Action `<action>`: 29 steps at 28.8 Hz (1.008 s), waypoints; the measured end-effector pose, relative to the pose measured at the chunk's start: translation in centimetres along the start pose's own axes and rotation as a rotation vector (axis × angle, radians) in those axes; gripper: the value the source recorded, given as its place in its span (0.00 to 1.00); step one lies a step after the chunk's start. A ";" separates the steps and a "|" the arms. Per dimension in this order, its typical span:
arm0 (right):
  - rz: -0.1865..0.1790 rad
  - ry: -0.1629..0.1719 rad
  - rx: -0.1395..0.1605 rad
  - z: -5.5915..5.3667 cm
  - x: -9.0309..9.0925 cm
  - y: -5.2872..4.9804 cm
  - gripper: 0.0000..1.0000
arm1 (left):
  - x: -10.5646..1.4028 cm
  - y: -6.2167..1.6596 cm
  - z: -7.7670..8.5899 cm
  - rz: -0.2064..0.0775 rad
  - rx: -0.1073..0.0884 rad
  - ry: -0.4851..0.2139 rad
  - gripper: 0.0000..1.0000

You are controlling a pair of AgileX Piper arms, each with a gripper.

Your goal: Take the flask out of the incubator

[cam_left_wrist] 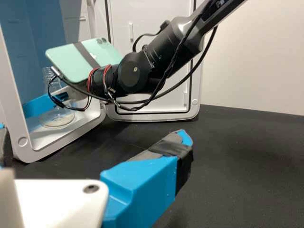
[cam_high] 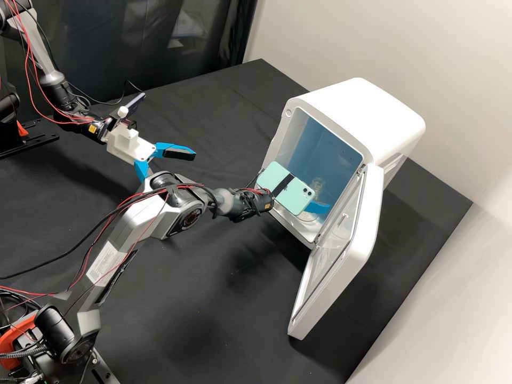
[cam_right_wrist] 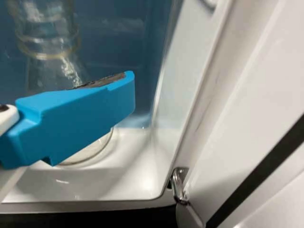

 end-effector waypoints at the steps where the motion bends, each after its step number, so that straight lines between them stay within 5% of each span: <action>1: -0.006 -0.003 0.000 0.1 0.0 -0.1 1.00 | 0.0 0.00 0.0 0.000 -0.001 0.002 1.00; 17: -0.019 -0.012 0.001 0.3 0.1 -0.2 1.00 | 0.0 -0.04 0.2 0.000 -0.002 -0.002 1.00; 25: -0.004 0.002 0.074 0.8 0.3 0.9 1.00 | 0.0 -0.04 0.2 0.000 -0.002 -0.002 1.00; 29: 0.000 0.012 0.082 0.7 0.4 1.2 1.00 | 0.0 -0.04 0.2 0.000 -0.002 -0.002 1.00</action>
